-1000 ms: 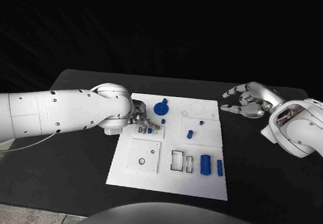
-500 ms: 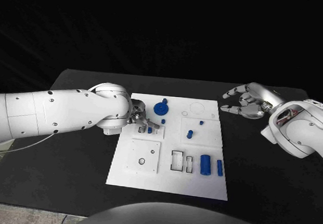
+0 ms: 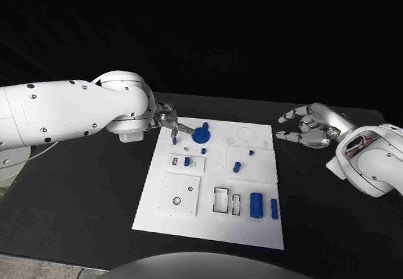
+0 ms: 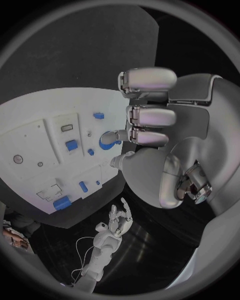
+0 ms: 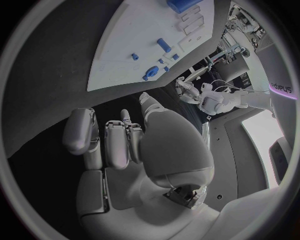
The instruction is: Assemble the parts on the task board
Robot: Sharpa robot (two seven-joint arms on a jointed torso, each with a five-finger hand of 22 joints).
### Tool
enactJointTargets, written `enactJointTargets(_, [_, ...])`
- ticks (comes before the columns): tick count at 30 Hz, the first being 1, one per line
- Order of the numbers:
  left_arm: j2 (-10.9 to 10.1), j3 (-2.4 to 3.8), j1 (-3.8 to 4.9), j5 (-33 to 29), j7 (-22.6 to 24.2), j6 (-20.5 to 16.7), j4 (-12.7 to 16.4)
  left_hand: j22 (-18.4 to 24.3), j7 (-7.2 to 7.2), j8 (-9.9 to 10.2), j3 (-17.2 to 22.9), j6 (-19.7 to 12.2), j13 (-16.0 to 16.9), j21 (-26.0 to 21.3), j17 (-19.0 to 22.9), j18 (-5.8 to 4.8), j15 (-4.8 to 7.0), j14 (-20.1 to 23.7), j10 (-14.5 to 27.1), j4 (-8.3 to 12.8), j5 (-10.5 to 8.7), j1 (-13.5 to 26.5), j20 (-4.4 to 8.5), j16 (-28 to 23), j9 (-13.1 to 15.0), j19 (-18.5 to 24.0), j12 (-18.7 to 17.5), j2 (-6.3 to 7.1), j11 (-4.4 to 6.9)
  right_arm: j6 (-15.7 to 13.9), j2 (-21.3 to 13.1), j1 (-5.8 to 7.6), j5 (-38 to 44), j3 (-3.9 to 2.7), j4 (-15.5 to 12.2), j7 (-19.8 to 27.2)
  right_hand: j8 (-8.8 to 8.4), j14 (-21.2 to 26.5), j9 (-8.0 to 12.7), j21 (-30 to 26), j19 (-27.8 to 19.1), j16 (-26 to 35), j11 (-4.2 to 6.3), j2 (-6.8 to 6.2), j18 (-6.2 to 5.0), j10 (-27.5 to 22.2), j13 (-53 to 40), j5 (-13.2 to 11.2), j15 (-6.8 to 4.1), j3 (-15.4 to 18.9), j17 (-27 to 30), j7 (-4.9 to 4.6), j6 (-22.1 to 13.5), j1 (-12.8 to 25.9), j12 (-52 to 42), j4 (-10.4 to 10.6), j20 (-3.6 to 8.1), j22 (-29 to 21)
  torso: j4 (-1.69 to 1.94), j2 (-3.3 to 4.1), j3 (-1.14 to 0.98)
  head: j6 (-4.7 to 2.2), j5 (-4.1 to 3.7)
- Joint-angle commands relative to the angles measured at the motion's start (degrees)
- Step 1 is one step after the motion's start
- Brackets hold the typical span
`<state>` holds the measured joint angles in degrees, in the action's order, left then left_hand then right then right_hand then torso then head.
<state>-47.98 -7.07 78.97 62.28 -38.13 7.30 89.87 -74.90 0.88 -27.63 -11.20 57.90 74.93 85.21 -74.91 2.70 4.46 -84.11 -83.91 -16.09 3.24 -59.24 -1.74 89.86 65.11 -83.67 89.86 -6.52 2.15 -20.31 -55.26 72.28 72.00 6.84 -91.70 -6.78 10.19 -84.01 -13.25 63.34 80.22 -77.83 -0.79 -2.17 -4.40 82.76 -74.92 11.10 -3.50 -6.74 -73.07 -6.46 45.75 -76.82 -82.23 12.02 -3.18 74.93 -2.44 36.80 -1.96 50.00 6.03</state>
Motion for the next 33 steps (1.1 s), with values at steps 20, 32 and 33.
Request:
enactJointTargets(20, [5.72,-0.06,-1.92,-0.43,2.39,1.53,-12.43,-9.53,0.16,-0.44,-1.16,-1.77,15.07,-0.09,-15.09,-0.72,0.36,-5.89,-6.09,-0.09,4.45,-2.65,0.02,0.14,3.22,-0.51,0.14,-0.01,0.37,1.32,0.34,-0.03,-0.32,-0.01,-0.01,0.52,-0.53,-1.82,0.31,-0.5,-0.49,0.44,0.18,0.75,-1.19,-0.39,-4.77,1.07,0.3,0.34,0.16,0.04,0.3,0.56,0.28,0.17,0.05,5.88,0.03,0.04,0.27,0.0,1.16])
enactJointTargets(32, [7.54,-0.07,-3.11,-0.58,3.38,1.42,-15.76,-9.04,0.78,1.07,-1.72,-3.73,15.07,-0.74,-15.09,-0.53,-0.05,-5.89,-6.09,-0.18,4.83,-3.57,-0.28,0.14,3.71,0.19,0.14,-0.16,-0.13,1.09,0.21,-0.06,-0.33,-0.01,-0.02,0.64,-0.55,-1.81,0.34,-0.52,-0.48,0.46,0.18,0.77,-1.19,-0.39,-4.76,1.2,0.3,0.33,0.18,0.03,0.32,0.55,0.29,0.17,0.06,5.88,-0.05,0.02,0.24,0.0,1.15])
enactJointTargets(33, [7.61,-0.07,-3.14,-0.58,3.38,1.51,-15.88,-9.06,0.82,1.16,-1.72,-3.84,15.07,-0.74,-15.09,-0.54,-0.09,-5.89,-6.09,-0.14,4.89,-3.69,-0.31,0.14,3.75,0.19,0.14,-0.2,-0.17,1.06,0.23,-0.06,-0.33,-0.01,-0.02,0.66,-0.56,-1.82,0.36,-0.58,-0.49,0.46,0.18,0.77,-1.2,-0.37,-4.78,1.3,0.29,0.33,0.19,0.03,0.33,0.54,0.28,0.16,0.06,5.86,-0.07,0.03,0.23,0.0,1.15])
